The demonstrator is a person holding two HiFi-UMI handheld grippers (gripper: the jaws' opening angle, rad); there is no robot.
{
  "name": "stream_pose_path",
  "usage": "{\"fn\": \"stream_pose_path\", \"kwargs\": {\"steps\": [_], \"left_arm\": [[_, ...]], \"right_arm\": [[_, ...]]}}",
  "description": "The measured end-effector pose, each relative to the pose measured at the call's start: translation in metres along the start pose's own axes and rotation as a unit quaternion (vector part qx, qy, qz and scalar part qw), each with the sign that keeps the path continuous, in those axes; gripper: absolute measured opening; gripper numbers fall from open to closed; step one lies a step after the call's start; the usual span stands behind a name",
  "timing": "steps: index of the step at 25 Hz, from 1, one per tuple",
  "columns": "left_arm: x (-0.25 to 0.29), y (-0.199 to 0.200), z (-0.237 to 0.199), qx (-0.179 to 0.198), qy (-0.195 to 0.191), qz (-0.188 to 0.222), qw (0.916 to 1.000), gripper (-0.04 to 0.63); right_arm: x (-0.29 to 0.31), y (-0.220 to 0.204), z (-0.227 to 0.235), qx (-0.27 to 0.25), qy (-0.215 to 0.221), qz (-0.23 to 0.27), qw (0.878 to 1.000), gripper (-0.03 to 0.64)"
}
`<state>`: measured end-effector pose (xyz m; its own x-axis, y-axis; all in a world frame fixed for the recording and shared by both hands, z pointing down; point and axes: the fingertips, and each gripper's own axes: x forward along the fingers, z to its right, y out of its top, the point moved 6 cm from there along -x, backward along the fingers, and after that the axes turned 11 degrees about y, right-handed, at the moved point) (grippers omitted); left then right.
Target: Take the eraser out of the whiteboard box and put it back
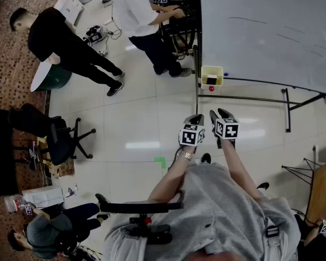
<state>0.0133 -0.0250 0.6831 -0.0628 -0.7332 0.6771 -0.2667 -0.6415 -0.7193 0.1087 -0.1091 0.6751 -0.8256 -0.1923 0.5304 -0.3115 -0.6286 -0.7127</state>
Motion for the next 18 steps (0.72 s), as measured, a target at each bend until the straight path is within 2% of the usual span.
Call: {"fn": "stream_pose_path", "kwargs": {"steps": [4, 7, 13, 18], "left_arm": [[0.028, 0.031, -0.016, 0.009, -0.022, 0.014, 0.9996, 0.005], [0.048, 0.060, -0.047, 0.010, -0.027, 0.019, 0.9994, 0.005], [0.078, 0.125, -0.113, -0.006, -0.025, 0.036, 0.9990, 0.005], [0.104, 0.143, -0.119, 0.013, -0.047, 0.021, 0.9986, 0.005]], "right_arm": [[0.036, 0.035, 0.026, 0.007, -0.022, 0.003, 1.000, 0.229], [0.064, 0.066, 0.041, 0.018, -0.040, 0.013, 0.999, 0.278], [0.107, 0.114, 0.056, 0.037, -0.081, 0.004, 0.996, 0.307], [0.135, 0.116, 0.067, 0.042, -0.112, -0.034, 0.992, 0.316]]}}
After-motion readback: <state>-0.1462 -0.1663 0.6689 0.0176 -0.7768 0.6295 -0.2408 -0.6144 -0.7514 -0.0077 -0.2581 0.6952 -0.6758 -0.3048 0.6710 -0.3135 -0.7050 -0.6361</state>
